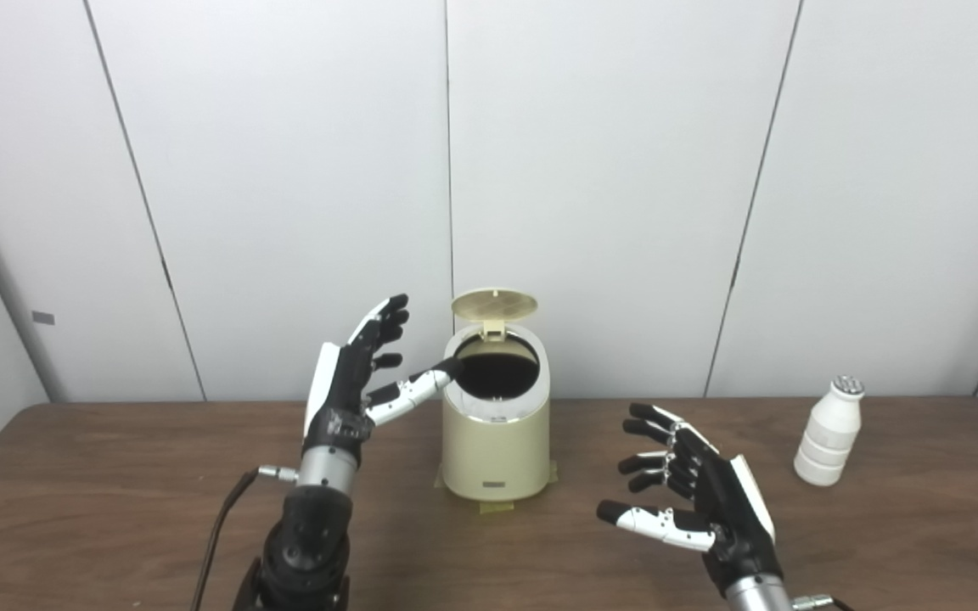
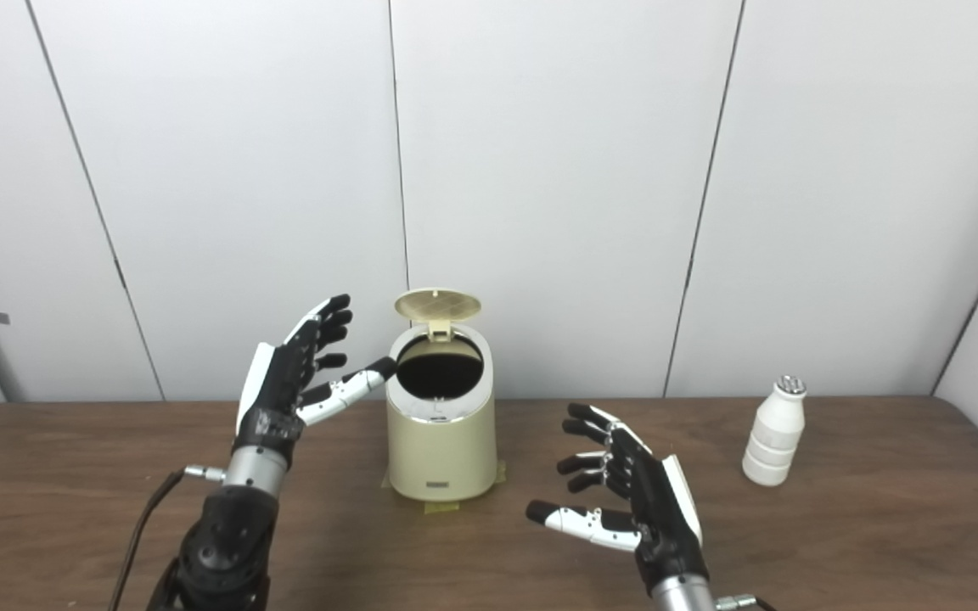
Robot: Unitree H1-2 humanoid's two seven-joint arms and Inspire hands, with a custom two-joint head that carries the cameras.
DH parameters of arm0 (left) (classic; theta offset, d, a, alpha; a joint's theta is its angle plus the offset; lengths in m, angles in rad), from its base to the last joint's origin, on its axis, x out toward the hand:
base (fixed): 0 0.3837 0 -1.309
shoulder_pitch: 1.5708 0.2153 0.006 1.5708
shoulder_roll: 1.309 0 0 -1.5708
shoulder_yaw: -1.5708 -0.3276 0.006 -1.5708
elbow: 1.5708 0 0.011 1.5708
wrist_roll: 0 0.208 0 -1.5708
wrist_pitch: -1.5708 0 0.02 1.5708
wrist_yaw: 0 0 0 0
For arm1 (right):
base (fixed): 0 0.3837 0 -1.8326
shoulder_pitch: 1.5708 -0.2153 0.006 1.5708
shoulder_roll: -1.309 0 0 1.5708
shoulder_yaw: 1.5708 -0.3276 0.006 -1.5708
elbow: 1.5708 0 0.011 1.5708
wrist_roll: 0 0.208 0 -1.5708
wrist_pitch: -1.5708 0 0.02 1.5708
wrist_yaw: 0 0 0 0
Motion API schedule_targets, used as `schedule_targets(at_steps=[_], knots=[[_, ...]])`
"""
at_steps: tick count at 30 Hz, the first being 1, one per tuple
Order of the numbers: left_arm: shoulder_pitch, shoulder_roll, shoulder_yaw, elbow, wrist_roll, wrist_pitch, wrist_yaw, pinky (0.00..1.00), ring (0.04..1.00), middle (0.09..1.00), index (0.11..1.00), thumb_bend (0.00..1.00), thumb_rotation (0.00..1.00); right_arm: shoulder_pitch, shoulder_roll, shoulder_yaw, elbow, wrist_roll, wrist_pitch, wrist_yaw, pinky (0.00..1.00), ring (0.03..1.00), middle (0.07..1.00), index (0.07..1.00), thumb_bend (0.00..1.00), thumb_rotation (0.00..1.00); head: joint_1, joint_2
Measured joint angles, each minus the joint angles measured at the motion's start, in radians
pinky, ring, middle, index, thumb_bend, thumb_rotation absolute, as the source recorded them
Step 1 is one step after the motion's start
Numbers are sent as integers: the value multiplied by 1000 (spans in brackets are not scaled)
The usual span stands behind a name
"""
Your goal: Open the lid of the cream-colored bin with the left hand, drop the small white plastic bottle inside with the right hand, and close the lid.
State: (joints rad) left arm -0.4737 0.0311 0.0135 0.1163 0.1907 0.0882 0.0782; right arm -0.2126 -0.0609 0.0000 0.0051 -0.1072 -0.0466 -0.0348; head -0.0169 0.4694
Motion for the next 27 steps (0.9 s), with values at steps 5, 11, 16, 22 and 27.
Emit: schedule_targets(at_steps=[5,11,16,22,27], knots=[[86,14,44,-52,-20,-9,7,788,814,851,917,799,385,0,-13,-1,1,0,-3,1,467,580,768,783,715,189,3,3],[179,38,70,-106,-42,-57,8,808,830,852,922,773,382,0,-13,-1,0,5,-2,3,455,578,770,783,720,204,3,3],[257,37,75,-131,-54,-68,7,727,792,819,886,721,323,1,-15,-2,-1,-4,1,1,461,584,769,786,707,224,-3,2],[283,38,76,-129,-60,-74,5,680,757,782,863,721,283,1,-16,-10,-1,3,1,1,484,590,771,790,714,225,-40,-15],[284,39,72,-125,-66,-75,-1,702,756,776,852,712,246,0,-21,-26,0,1,-2,-9,509,591,761,784,731,200,-106,-31]])
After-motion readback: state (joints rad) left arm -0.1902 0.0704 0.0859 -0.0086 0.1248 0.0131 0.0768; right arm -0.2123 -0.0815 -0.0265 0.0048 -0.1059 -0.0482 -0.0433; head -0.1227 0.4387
